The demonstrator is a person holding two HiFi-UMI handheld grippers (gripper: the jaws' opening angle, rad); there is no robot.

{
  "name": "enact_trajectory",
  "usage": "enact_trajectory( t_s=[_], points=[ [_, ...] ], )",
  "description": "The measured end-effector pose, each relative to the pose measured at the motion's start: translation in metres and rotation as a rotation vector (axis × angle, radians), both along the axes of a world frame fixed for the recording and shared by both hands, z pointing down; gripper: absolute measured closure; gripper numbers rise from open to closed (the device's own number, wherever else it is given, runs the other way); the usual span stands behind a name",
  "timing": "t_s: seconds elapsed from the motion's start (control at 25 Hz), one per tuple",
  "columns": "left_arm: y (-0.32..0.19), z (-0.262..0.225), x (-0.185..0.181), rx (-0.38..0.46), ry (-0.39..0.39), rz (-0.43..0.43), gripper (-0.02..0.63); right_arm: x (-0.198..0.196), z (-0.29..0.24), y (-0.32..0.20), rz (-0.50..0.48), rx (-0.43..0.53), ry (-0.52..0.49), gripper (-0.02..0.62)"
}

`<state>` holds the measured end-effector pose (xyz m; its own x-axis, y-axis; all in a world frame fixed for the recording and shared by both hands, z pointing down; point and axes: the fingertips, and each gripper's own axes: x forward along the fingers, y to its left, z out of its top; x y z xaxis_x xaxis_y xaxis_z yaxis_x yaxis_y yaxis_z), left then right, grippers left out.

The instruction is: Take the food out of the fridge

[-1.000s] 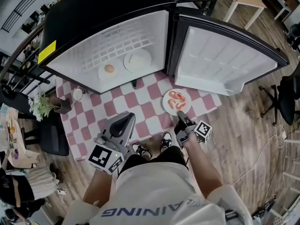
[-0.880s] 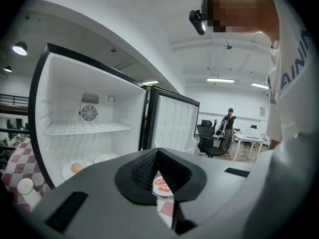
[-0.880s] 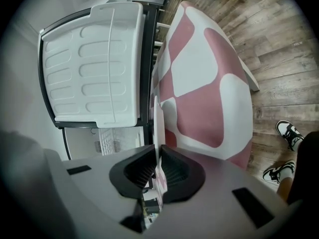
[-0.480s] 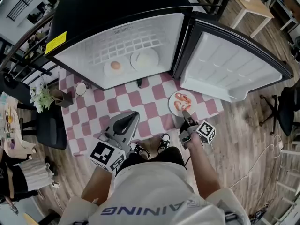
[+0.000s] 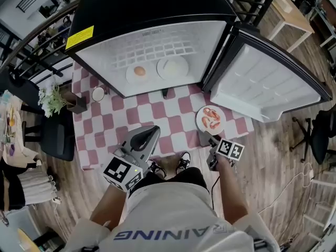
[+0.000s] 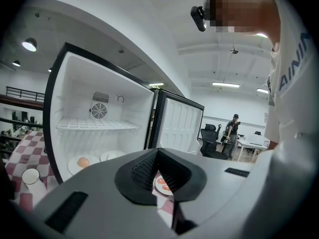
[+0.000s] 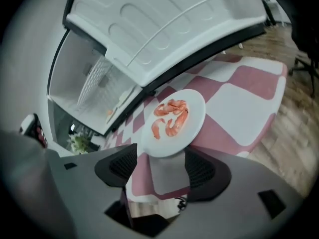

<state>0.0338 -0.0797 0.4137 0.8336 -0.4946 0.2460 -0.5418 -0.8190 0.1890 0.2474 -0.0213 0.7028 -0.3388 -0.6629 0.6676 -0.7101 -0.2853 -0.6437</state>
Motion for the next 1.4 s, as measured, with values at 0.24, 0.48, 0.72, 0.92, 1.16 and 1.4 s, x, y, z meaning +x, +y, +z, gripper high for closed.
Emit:
enact_trajectory(
  t_s=[0.24,0.48,0.72,0.92,1.16,1.4],
  points=[
    [-0.001,-0.001,-0.012,0.007,0.005,-0.031,0.601,-0.003,0.01,0.01,-0.174,-0.085,0.182,0.305],
    [-0.002,-0.007,-0.028,0.015,0.018,-0.061,0.601,-0.016,0.009,0.034,-0.249,-0.185,0.194,0.441],
    [-0.004,-0.018,-0.053,0.047,0.034,-0.122,0.601,-0.059,-0.037,0.003,-0.326,-0.001,0.147,0.571],
    [-0.004,-0.032,-0.084,0.093,0.036,-0.202,0.601,-0.104,-0.115,-0.052,-0.398,0.28,0.155,0.574],
    [-0.006,-0.048,-0.121,0.163,0.009,-0.3,0.601,-0.147,-0.219,-0.098,-0.448,0.583,0.204,0.575],
    [-0.01,-0.064,-0.153,0.217,-0.002,-0.378,0.601,-0.183,-0.299,-0.109,-0.482,0.793,0.225,0.575]
  ],
)
